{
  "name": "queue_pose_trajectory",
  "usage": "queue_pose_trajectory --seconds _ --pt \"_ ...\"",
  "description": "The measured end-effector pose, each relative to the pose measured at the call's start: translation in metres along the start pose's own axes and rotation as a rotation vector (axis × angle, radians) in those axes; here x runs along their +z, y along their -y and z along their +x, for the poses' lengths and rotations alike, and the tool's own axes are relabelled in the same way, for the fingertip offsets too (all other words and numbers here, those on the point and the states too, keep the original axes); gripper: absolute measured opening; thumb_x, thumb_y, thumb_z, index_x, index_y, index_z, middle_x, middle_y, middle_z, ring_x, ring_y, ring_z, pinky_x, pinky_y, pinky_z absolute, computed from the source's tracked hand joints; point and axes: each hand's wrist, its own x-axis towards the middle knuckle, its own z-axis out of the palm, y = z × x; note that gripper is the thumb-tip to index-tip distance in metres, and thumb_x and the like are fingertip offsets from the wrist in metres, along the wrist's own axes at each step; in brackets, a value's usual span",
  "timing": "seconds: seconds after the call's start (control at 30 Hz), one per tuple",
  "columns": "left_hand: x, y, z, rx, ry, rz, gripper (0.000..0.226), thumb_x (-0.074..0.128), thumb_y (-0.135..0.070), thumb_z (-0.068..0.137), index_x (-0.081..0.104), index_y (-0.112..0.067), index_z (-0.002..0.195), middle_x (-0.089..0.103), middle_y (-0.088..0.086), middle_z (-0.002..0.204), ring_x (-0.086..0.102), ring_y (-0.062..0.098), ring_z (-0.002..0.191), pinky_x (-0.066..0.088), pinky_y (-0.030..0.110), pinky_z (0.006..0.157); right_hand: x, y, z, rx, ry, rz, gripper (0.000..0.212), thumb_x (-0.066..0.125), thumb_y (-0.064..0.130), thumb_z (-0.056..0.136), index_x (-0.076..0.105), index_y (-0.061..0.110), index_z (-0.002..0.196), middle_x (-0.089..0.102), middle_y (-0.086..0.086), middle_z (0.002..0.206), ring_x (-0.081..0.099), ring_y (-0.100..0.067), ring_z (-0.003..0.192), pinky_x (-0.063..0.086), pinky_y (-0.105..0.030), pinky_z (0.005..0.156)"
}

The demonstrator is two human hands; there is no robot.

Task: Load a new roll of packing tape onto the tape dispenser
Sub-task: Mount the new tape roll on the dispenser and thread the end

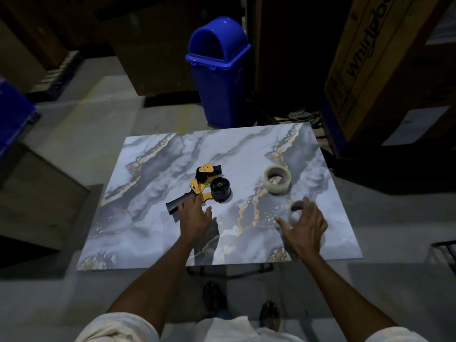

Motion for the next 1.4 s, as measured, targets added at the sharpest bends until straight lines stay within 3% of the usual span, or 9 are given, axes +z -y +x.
queue_pose_trajectory --seconds 0.13,0.3,0.53,0.73,0.87,1.03,1.2,1.4 --pt "-0.002 -0.004 0.009 0.001 -0.039 -0.061 0.032 0.07 -0.03 0.088 0.064 -0.012 0.114 0.064 0.009 0.108 0.057 0.034 0.106 0.04 0.046 0.089 0.01 0.034 0.003 -0.126 0.018 0.068 0.08 0.06 0.057 0.085 0.043 0.01 0.148 0.05 -0.02 0.145 0.044 -0.04 0.135 0.035 -0.057 0.11" --pt "-0.007 -0.008 0.036 0.098 -0.011 -0.126 0.044 0.068 -0.026 0.089 0.061 -0.017 0.131 0.065 0.011 0.119 0.057 0.036 0.111 0.042 0.048 0.09 0.026 0.065 0.03 -0.172 0.087 0.111 0.058 0.065 0.038 0.087 0.053 0.01 0.137 0.062 -0.014 0.127 0.059 -0.04 0.116 0.048 -0.05 0.096" --pt "0.0 -0.01 0.071 0.234 0.072 -0.277 0.04 0.063 -0.034 0.086 0.064 -0.022 0.124 0.063 0.004 0.119 0.058 0.03 0.112 0.044 0.048 0.093 0.032 0.092 0.073 0.055 0.205 -0.076 0.075 0.074 0.043 0.088 0.044 0.013 0.149 0.048 -0.018 0.144 0.046 -0.043 0.132 0.043 -0.054 0.104" --pt "0.014 -0.012 0.078 0.301 0.118 -0.374 0.028 0.075 -0.024 0.082 0.068 -0.016 0.108 0.066 0.004 0.109 0.061 0.027 0.104 0.047 0.037 0.084 0.035 0.096 0.101 0.217 0.168 -0.027 0.087 0.085 0.045 0.072 0.041 0.018 0.143 0.044 -0.017 0.137 0.045 -0.044 0.126 0.043 -0.053 0.104" --pt "0.009 -0.022 0.082 0.323 0.103 -0.394 0.017 0.075 -0.016 0.08 0.07 -0.012 0.096 0.069 0.003 0.096 0.061 0.026 0.097 0.049 0.038 0.08 0.039 0.099 0.122 0.209 0.221 -0.052 0.111 0.086 0.052 0.07 0.023 0.017 0.155 0.032 -0.022 0.151 0.036 -0.046 0.137 0.037 -0.056 0.109" --pt "0.008 -0.021 0.089 0.224 0.135 -0.4 0.043 0.075 -0.023 0.084 0.066 -0.008 0.124 0.069 0.008 0.121 0.061 0.026 0.114 0.047 0.038 0.095 0.046 0.095 0.143 0.243 0.312 -0.085 0.122 0.086 0.055 0.069 0.011 0.023 0.159 0.021 -0.023 0.159 0.026 -0.047 0.145 0.034 -0.061 0.112" --pt "0.005 -0.02 0.091 0.124 0.182 -0.439 0.05 0.066 -0.039 0.085 0.063 -0.017 0.13 0.065 0.001 0.126 0.059 0.021 0.116 0.05 0.044 0.097 0.047 0.089 0.147 0.235 0.285 -0.035 0.12 0.089 0.049 0.065 0.018 0.02 0.157 0.038 -0.02 0.148 0.036 -0.045 0.138 0.046 -0.057 0.105" --pt "-0.003 -0.037 0.093 0.028 0.173 -0.649 0.036 0.066 -0.046 0.094 0.072 -0.016 0.115 0.073 -0.003 0.105 0.065 0.01 0.097 0.055 0.037 0.089 0.042 0.119 0.117 0.086 0.223 0.211 0.118 0.089 0.052 0.063 0.025 0.022 0.156 0.044 -0.017 0.151 0.043 -0.039 0.138 0.046 -0.047 0.104"
